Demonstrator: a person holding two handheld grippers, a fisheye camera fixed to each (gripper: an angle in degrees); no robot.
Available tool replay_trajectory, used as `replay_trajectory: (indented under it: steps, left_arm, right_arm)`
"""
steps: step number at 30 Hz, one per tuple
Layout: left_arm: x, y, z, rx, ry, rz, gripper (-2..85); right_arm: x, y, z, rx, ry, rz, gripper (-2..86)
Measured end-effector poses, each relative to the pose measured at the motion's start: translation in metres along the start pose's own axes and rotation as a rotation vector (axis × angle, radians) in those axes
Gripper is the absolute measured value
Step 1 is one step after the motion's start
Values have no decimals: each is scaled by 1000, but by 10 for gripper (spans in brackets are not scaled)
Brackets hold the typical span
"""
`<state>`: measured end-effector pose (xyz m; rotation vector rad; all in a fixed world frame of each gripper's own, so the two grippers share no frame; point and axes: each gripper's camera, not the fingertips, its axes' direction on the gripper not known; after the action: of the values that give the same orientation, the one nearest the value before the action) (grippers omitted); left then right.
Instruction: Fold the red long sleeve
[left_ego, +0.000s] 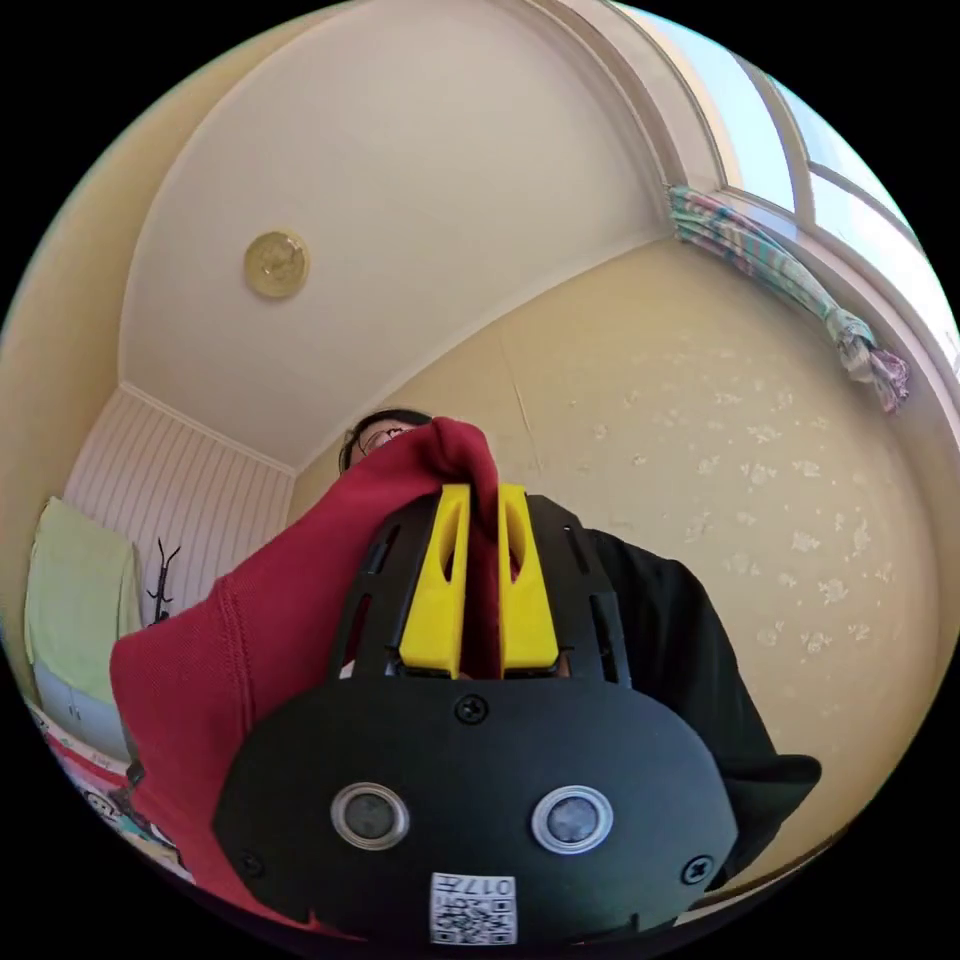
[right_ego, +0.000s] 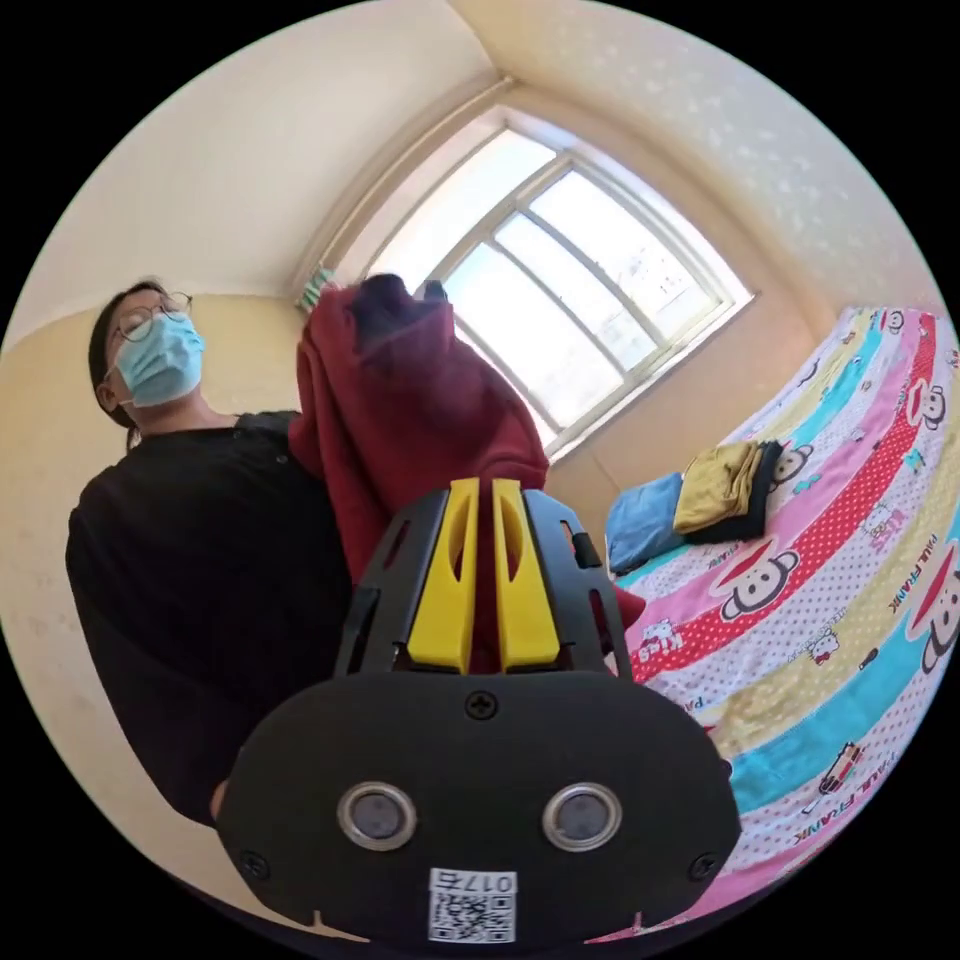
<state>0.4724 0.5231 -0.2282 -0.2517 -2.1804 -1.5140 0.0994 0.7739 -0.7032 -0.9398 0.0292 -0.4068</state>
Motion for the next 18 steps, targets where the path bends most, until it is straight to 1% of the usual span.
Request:
replay_trajectory:
  steps: [1,2,3,5,6,7,8,9,11,12,14,15,16,18]
  left_arm:
    - [7,-3,-12,-1,-100,-6,51]
    - [18,-6,-26,6,-220,1,50]
    - [23,-8,-33,12,-296,4,49]
    - [44,-16,-66,61,-608,-20,44]
    - [47,-18,-75,78,-662,-43,43]
    - [49,-23,-92,102,-753,-91,42]
    - [52,-27,-107,114,-855,-123,43]
    - [53,-29,-113,113,-914,-134,43]
    - [48,-35,-135,87,-1136,-247,42]
    - [45,-35,-140,76,-1180,-280,41]
    - [28,-32,-154,17,-1312,-337,40]
    - [24,-30,-158,11,-1343,-359,40]
    - [16,-25,-167,21,-1394,-398,39]
    - [10,-18,-179,47,-1432,-405,38]
  right_arm:
    - [-6,-1,-14,58,3,-5,32]
    - [-20,-4,-41,176,38,-21,31]
    - [-39,-9,-63,265,94,-50,29]
    - [-71,-24,-84,317,199,-105,28]
    - [-94,-36,-97,367,267,-146,27]
    - [-105,-42,-103,398,285,-167,27]
    - [-123,-54,-116,470,267,-207,26]
    - [-136,-65,-127,545,219,-243,26]
    - [-153,-80,-139,640,156,-302,25]
    - [-163,-90,-143,677,126,-337,23]
    - [-176,-105,-143,687,110,-372,22]
    - [-184,-111,-142,708,90,-401,20]
    - [-187,-114,-141,708,81,-410,20]
    - [-200,-122,-132,683,129,-433,18]
